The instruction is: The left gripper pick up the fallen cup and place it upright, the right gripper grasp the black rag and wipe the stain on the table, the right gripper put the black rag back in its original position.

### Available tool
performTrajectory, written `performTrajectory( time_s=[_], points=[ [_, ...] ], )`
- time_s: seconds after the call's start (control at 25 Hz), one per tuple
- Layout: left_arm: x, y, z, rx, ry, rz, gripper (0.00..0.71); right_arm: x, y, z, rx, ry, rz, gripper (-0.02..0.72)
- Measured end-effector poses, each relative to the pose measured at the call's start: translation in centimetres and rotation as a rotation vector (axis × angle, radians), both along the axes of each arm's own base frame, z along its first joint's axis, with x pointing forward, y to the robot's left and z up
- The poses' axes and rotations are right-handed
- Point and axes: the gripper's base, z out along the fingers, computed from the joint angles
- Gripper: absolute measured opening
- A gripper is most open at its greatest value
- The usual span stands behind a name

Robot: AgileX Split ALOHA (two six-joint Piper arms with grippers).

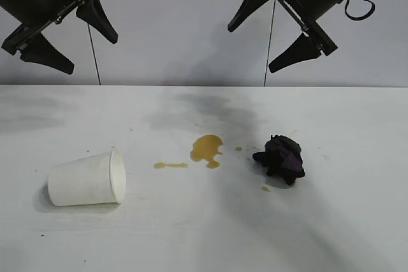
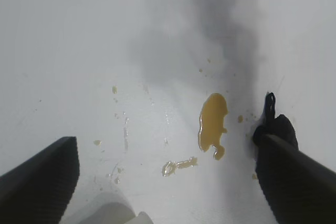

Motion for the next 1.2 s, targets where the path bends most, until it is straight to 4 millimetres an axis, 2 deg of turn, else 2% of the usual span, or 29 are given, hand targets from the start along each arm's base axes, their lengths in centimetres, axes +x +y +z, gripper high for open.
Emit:
performTrajectory(
  time_s=[1.2],
  points=[
    [0.23,0.08,0.05,0.003,-0.021,0.018,0.658,0.06,0.02,0.04,0.007,0.002,-0.012,0.641]
  ],
)
